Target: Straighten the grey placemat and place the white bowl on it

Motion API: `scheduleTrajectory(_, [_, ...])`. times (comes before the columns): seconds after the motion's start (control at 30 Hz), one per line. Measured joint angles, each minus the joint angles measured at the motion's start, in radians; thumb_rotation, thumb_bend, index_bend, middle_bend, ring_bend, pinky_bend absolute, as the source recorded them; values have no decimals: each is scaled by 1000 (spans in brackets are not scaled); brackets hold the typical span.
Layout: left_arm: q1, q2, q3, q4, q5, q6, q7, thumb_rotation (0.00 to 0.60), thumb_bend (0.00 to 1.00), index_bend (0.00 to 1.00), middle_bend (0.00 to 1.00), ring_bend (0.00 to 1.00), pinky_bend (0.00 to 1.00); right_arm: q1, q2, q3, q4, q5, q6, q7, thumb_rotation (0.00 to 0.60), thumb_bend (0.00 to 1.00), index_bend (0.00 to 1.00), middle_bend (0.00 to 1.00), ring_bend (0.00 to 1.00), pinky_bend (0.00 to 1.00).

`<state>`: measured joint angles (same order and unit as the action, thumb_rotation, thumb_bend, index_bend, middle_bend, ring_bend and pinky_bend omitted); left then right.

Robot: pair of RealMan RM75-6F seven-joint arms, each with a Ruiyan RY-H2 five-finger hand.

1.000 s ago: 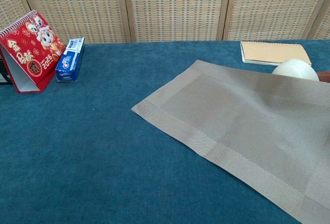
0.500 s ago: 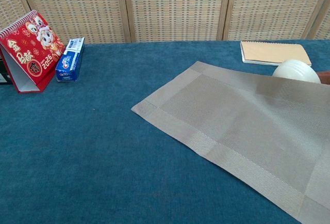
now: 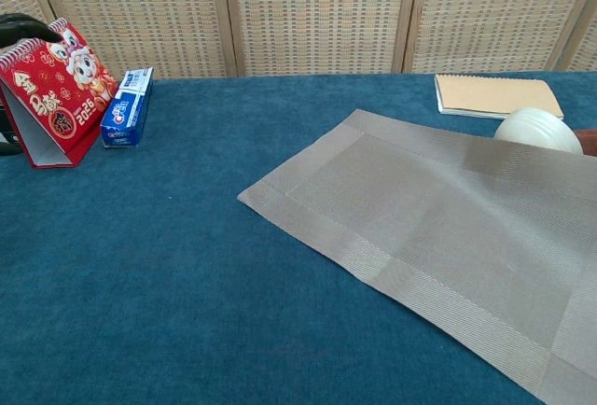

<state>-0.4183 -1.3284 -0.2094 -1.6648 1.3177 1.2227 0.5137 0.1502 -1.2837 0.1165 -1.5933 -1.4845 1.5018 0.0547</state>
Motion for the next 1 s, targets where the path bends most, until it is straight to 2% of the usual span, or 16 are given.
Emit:
scheduleTrajectory(0.23, [-158, -129, -52, 138, -78, -146, 55, 600, 27, 160, 0, 0, 0, -10, 27, 4, -35, -2, 12, 12, 600, 152, 149, 0, 0, 0])
scheduleTrajectory(0.53, [-326, -311, -61, 340, -156, -288, 115, 600, 29, 185, 0, 0, 0, -20, 68, 24, -58, 7, 27, 81, 600, 153, 157, 0, 0, 0])
scheduleTrajectory(1.0, [-445, -478, -33, 521, -225, -353, 153, 600, 35, 173, 0, 0, 0, -23, 90, 41, -64, 28, 20, 121, 600, 152, 161, 0, 0, 0])
